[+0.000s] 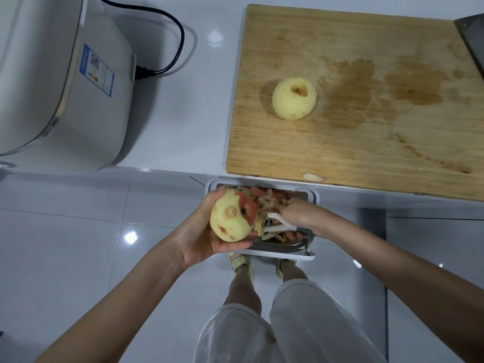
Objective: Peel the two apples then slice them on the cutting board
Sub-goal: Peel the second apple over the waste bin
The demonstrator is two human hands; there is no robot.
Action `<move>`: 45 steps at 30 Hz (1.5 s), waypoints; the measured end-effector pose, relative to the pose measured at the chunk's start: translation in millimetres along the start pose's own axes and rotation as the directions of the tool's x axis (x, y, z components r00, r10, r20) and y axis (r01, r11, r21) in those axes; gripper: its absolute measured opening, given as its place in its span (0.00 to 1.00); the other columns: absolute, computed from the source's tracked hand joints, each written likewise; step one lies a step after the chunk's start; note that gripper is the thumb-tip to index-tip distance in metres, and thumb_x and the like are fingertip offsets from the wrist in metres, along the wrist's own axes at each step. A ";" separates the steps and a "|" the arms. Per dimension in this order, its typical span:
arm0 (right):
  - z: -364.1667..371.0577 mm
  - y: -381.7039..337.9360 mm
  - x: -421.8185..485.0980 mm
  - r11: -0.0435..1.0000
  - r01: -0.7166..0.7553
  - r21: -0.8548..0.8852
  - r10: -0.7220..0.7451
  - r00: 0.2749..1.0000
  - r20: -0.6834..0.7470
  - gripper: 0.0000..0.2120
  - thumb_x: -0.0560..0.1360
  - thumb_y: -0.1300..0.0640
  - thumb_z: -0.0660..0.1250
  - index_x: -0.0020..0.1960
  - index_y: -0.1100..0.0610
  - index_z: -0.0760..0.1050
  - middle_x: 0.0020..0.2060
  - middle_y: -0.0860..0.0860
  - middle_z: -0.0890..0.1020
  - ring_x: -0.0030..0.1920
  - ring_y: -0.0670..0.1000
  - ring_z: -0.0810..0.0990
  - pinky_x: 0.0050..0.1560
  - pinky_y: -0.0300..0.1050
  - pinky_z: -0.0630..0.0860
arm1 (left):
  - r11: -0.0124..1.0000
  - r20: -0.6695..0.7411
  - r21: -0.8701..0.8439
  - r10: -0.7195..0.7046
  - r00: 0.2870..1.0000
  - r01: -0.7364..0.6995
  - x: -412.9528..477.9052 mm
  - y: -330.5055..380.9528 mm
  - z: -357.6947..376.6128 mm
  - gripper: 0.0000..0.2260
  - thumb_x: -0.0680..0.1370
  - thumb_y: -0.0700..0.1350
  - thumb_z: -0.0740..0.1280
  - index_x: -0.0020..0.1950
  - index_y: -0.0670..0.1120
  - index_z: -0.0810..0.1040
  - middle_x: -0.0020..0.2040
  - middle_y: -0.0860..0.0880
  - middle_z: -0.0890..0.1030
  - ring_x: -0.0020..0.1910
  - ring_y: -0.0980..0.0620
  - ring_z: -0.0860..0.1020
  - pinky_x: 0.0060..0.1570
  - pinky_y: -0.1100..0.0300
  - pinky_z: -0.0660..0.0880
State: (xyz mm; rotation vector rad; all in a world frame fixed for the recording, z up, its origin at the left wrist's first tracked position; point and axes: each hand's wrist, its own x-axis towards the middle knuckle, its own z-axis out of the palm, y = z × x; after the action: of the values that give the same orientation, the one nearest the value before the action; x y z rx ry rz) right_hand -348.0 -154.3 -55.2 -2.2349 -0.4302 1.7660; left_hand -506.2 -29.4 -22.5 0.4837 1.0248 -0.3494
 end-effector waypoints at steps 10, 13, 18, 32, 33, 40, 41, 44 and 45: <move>3.8 -26.0 -14.3 0.385 0.586 -0.713 -0.911 0.118 -0.395 0.13 0.76 0.52 0.63 0.37 0.56 0.79 0.24 0.48 0.76 0.27 0.50 0.76 0.34 0.41 0.71 | 0.988 0.075 0.144 0.050 0.996 -0.060 -2.2 -6.4 6.9 0.27 0.71 0.60 0.62 0.61 0.42 0.75 0.50 0.39 0.82 0.45 0.44 0.81 0.37 0.57 0.79; 3.0 -29.3 -14.6 0.324 0.588 -0.741 -0.933 0.072 -0.352 0.14 0.75 0.51 0.65 0.35 0.56 0.78 0.22 0.48 0.74 0.25 0.51 0.74 0.34 0.41 0.69 | 0.968 0.068 0.218 0.113 0.991 -0.125 -1.9 -6.6 8.4 0.19 0.74 0.55 0.60 0.56 0.43 0.76 0.47 0.40 0.82 0.43 0.45 0.82 0.34 0.57 0.78; 1.0 -28.9 -14.2 0.340 0.629 -0.699 -0.930 0.111 -0.352 0.15 0.75 0.50 0.64 0.34 0.56 0.78 0.21 0.47 0.74 0.24 0.49 0.73 0.32 0.38 0.67 | 0.936 0.042 0.282 0.208 0.977 -0.211 -3.9 -9.3 7.7 0.18 0.75 0.54 0.60 0.57 0.42 0.75 0.46 0.39 0.81 0.40 0.45 0.80 0.29 0.59 0.75; 3.3 -23.4 -22.4 0.880 0.407 0.243 -0.299 0.874 -0.382 0.12 0.79 0.49 0.61 0.38 0.48 0.77 0.28 0.43 0.77 0.27 0.46 0.70 0.29 0.41 0.66 | 0.940 0.060 -0.165 0.311 0.949 -0.298 -12.6 3.9 6.8 0.21 0.67 0.52 0.72 0.55 0.42 0.80 0.55 0.37 0.81 0.54 0.37 0.80 0.51 0.36 0.76; 2.2 -24.6 -21.6 0.880 0.292 0.375 -0.201 0.944 -0.263 0.11 0.79 0.51 0.60 0.43 0.52 0.78 0.29 0.47 0.77 0.25 0.46 0.68 0.26 0.39 0.64 | 0.948 0.011 -0.133 0.292 0.956 -0.288 -10.4 3.5 6.8 0.21 0.70 0.55 0.67 0.56 0.43 0.79 0.54 0.38 0.82 0.54 0.38 0.81 0.53 0.36 0.76; 12.1 -18.3 -24.4 0.470 -0.282 0.836 -0.020 0.944 0.330 0.13 0.79 0.49 0.57 0.41 0.56 0.72 0.22 0.51 0.69 0.21 0.48 0.64 0.22 0.36 0.62 | 0.939 -0.159 0.122 0.339 0.927 -0.322 -0.1 -5.7 8.7 0.22 0.79 0.61 0.54 0.53 0.49 0.82 0.50 0.44 0.83 0.50 0.48 0.79 0.60 0.49 0.72; 17.3 -21.3 -25.3 0.420 -0.265 0.868 -0.027 0.952 0.304 0.13 0.79 0.49 0.58 0.40 0.55 0.72 0.23 0.52 0.70 0.21 0.48 0.64 0.22 0.36 0.62 | 0.927 -0.169 0.175 0.360 0.918 -0.332 1.5 -8.6 11.1 0.23 0.78 0.62 0.55 0.57 0.48 0.80 0.51 0.43 0.82 0.50 0.49 0.79 0.58 0.50 0.73; 29.1 -25.6 -21.4 0.395 -0.176 0.902 0.040 0.984 0.174 0.12 0.79 0.51 0.58 0.42 0.55 0.74 0.22 0.53 0.70 0.21 0.49 0.65 0.23 0.37 0.62 | 0.914 -0.094 0.213 0.370 0.924 -0.344 5.4 -15.5 12.3 0.25 0.74 0.63 0.64 0.66 0.50 0.73 0.60 0.42 0.79 0.57 0.46 0.79 0.60 0.47 0.75; 29.8 -26.0 -21.7 0.414 -0.146 0.898 0.055 0.989 0.135 0.12 0.80 0.52 0.57 0.42 0.55 0.74 0.21 0.53 0.69 0.21 0.49 0.65 0.23 0.37 0.62 | 0.924 -0.068 0.191 0.349 0.935 -0.331 4.8 -15.0 11.2 0.24 0.73 0.61 0.67 0.66 0.53 0.72 0.61 0.43 0.79 0.59 0.46 0.78 0.59 0.46 0.76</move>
State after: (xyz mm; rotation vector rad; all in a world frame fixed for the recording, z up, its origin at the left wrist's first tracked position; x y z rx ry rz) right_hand -383.6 -138.1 -32.7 -1.3643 0.5932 1.5378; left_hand -503.2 -48.2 -25.2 0.8346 0.9896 -0.1044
